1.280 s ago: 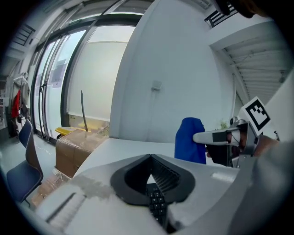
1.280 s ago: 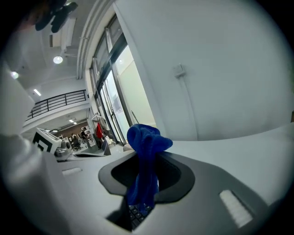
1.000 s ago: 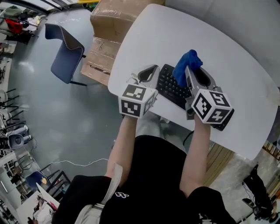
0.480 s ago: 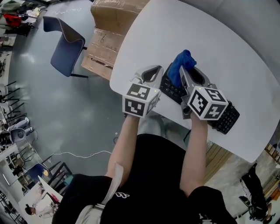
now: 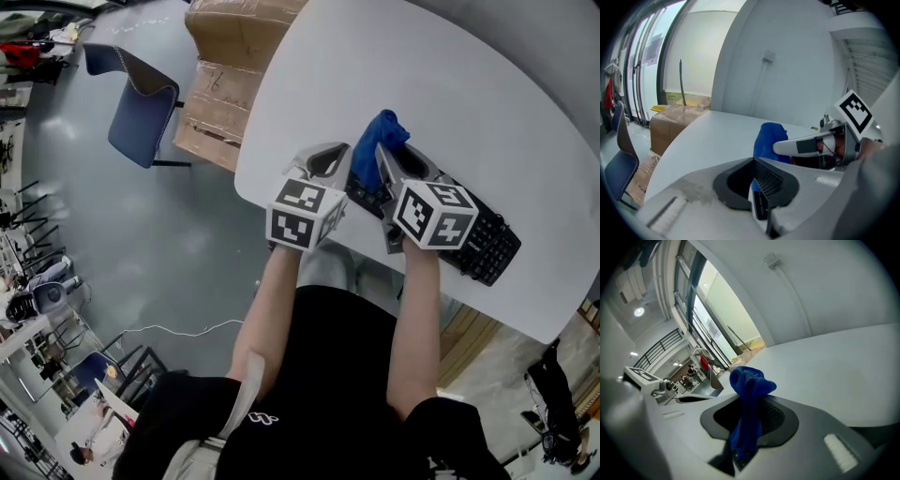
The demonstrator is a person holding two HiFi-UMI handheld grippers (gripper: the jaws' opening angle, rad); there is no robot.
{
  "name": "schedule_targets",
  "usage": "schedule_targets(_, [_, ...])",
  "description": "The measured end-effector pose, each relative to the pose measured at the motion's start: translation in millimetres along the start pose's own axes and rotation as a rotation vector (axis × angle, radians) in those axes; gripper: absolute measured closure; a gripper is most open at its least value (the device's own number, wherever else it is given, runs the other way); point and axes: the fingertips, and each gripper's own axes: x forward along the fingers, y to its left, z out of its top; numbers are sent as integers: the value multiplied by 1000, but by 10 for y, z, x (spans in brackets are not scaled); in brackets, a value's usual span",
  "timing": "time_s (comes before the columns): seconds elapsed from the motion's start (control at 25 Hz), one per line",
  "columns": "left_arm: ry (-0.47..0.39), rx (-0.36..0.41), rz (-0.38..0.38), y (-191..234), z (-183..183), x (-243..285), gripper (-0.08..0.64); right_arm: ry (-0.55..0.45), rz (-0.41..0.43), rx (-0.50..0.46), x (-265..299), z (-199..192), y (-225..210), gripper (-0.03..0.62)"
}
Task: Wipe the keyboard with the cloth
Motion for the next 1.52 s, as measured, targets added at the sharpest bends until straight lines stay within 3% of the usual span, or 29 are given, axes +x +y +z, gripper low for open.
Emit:
schedule_targets(0.76, [95, 54, -74, -219, -305, 256, 561, 13, -122, 0, -20, -298, -373, 497])
schedule_targets(1.08, [118, 79, -116, -395, -387, 337, 561, -4, -173, 23, -187, -358, -536, 497])
schedule_targets(1.28, [131, 139, -138, -544, -410, 392, 561, -17, -197, 34, -304, -381, -619, 497])
schedule_targets(1.52, [131, 134, -162, -638, -420, 454, 561, -28, -227, 46, -416, -412, -713, 497])
